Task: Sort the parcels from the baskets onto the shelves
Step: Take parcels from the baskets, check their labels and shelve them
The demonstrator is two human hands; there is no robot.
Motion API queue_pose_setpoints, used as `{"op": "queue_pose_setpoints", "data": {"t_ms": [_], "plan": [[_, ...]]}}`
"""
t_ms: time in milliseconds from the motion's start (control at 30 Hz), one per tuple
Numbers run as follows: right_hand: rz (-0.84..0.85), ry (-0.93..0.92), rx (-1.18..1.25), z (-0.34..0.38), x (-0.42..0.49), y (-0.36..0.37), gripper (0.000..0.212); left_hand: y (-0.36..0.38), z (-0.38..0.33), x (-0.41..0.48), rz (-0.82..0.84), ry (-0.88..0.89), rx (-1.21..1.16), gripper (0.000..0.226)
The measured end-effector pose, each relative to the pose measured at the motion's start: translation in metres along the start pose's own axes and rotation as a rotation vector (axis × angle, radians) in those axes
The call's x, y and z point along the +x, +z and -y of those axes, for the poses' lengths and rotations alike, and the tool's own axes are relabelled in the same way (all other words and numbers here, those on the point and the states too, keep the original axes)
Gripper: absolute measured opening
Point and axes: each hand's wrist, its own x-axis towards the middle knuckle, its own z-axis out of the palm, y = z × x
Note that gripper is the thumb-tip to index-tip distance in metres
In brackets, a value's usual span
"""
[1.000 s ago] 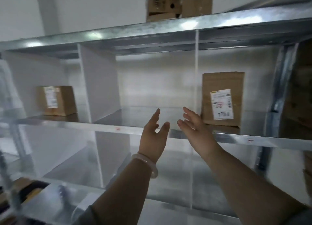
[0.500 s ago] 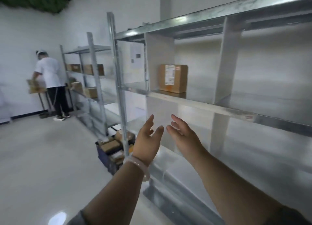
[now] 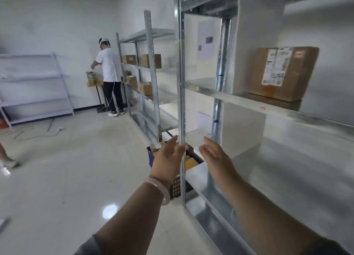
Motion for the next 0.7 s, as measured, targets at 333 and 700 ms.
{"op": "queue_pose_setpoints", "data": {"t_ms": [333,700], "plan": [[0.085,0.037,-0.105,-0.032,0.173,0.075,0.048,-0.039,0.069,0.164,-0.065,-0.114,0.046,0.039],[0.021,0.057,-0.216,-0.042,0.384,0.216,0.047,-0.122,0.161,0.411,0.074,-0.125,0.082,0.046]]}}
